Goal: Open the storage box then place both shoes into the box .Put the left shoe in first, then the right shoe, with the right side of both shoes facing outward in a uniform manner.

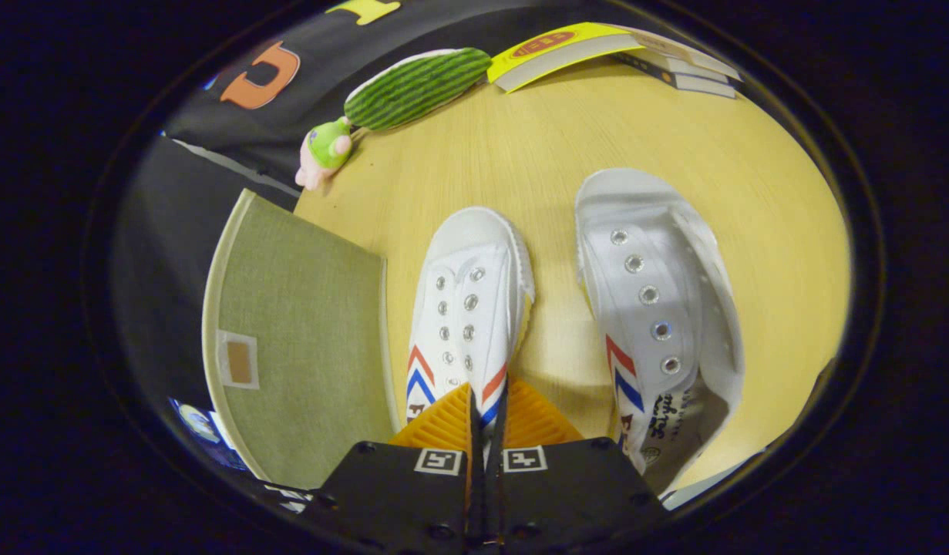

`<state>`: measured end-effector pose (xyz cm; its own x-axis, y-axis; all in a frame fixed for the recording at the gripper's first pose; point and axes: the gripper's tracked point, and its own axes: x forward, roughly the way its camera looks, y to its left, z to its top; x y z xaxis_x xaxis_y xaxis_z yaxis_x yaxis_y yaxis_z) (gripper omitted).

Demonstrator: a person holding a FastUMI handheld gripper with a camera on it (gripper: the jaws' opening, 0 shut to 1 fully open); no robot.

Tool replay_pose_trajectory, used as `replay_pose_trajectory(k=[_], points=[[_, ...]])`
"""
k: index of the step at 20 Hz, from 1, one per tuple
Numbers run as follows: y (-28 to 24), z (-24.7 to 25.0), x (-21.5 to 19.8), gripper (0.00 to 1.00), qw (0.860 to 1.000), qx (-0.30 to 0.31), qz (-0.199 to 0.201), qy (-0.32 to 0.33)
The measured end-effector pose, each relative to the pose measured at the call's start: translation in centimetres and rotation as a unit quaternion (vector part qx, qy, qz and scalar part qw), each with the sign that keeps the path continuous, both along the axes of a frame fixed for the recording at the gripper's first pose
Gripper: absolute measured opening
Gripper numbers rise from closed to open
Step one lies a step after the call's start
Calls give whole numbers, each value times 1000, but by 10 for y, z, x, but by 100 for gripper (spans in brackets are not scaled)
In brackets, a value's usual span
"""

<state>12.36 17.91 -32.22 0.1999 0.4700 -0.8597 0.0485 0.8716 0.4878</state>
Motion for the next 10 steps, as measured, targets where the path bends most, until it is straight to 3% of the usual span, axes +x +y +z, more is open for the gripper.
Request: replay_pose_trajectory(k=[10], points=[[21,109,5,6,995,48,-33,-78]])
